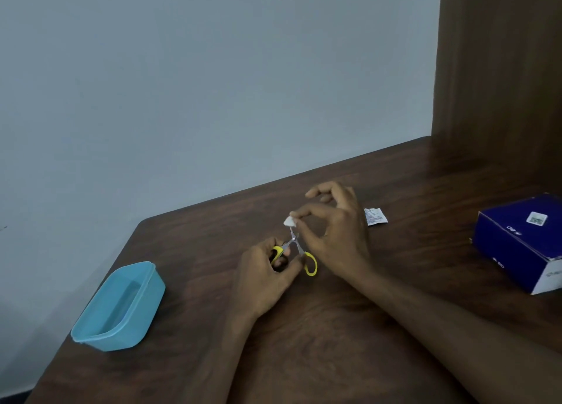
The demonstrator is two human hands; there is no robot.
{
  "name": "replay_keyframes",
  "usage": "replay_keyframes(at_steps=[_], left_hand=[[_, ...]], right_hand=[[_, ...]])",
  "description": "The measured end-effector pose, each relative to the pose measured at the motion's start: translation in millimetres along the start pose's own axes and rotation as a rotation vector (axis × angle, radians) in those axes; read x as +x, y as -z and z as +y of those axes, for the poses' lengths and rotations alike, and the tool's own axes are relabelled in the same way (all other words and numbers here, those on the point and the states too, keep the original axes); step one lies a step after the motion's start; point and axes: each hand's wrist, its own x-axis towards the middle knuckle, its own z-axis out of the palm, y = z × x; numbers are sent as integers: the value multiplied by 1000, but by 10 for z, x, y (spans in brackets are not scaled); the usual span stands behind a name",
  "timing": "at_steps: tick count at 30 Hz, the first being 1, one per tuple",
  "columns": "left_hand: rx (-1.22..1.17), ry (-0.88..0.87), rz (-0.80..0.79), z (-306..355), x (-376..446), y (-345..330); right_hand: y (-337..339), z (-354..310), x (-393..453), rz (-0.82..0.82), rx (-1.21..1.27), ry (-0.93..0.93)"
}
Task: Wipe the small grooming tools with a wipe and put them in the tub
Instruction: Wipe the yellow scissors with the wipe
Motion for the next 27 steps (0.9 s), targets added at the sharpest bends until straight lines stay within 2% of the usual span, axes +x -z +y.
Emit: replay_keyframes(at_steps=[3, 5, 7, 11, 13, 19, 27], left_hand=[[-26, 25, 16, -9, 19, 2], [-84, 23, 36, 10, 31, 12], [-169, 42, 81, 11, 40, 23], [-294, 52, 115, 34, 44, 40], [-290, 38, 101, 35, 40, 37], [-284, 63, 110, 14, 45, 23], [-477, 129, 165, -9, 96, 60]], right_hand=[[50, 56, 50, 94, 20, -49], [75, 46, 63, 70, 119, -59], [48, -5, 33, -50, 266, -126], [-55, -47, -57, -376, 464, -385], [-89, -14, -71, -406, 501, -432], [12, 72, -2, -392, 272, -171], [88, 143, 55, -475, 252, 78]])
